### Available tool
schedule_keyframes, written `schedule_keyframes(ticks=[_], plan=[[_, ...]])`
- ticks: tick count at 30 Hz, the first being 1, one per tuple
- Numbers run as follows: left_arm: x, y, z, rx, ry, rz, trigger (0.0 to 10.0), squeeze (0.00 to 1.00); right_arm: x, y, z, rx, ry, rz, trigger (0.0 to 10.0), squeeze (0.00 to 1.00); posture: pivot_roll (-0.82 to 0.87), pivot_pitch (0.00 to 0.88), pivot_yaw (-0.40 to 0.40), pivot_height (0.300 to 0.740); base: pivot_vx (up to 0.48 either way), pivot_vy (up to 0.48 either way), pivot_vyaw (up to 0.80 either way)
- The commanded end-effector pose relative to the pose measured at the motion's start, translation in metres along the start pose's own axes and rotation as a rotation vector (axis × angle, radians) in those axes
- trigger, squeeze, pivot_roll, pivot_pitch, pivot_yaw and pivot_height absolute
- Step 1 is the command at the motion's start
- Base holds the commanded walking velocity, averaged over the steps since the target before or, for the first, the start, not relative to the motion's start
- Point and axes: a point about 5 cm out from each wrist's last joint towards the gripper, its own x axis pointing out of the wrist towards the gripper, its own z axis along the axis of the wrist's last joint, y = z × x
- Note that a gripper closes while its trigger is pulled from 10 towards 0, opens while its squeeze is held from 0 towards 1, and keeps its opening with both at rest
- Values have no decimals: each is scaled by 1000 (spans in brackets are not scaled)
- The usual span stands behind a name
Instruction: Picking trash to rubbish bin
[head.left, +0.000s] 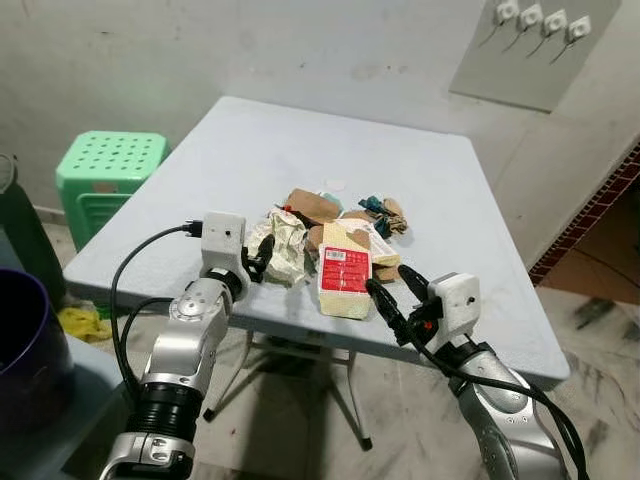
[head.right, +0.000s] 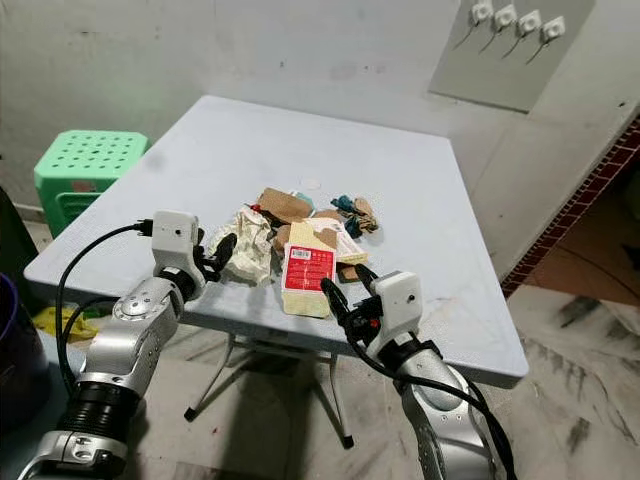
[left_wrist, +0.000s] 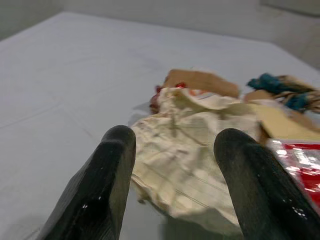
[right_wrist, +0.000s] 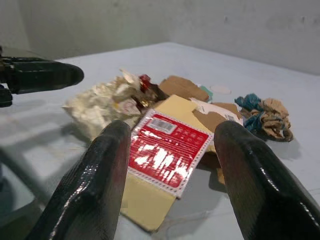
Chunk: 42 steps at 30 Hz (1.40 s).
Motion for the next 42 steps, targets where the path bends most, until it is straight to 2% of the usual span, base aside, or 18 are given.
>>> schedule_keyframes(ticks=[1,6,15,16,17,18,29,34,35,42], plan=[[2,-10,12,13,-47,-59,10000,0,-1,-2,6,-12,-16,6,10000,0,-30,0,-112,740,0,0,0],[4,-17,15,47,-63,-99,10000,0,-2,-1,7,-7,-20,8,10000,0,-32,0,-113,740,0,0,0],[12,-24,15,30,-42,-145,10000,0,-3,1,7,2,-20,7,10000,0,-43,0,-108,740,0,0,0],[12,-24,15,18,-42,-151,10000,894,-3,2,7,3,-19,6,10000,0,-45,0,-107,740,0,0,0],[12,-24,16,21,-44,-150,10000,894,-4,2,7,3,-19,5,10000,0,-47,0,-106,740,0,0,0],[13,-24,16,2,-38,-152,10000,1000,-4,3,7,5,-19,4,10000,0,-51,0,-104,740,0,0,0],[26,-22,18,30,1,-159,10000,1000,-13,12,6,31,-8,-3,10000,0,-75,0,-98,740,0,0,0],[31,-22,18,94,21,-160,10000,980,-14,22,11,54,-13,46,10000,0,-89,0,-94,740,0,0,0],[34,-22,20,106,25,-154,10000,0,-14,28,15,52,-13,76,10000,0,-100,0,-91,740,0,0,0],[42,-20,26,127,31,-152,10000,0,-18,43,25,59,-17,111,10000,0,-133,15,-87,740,0,0,0]])
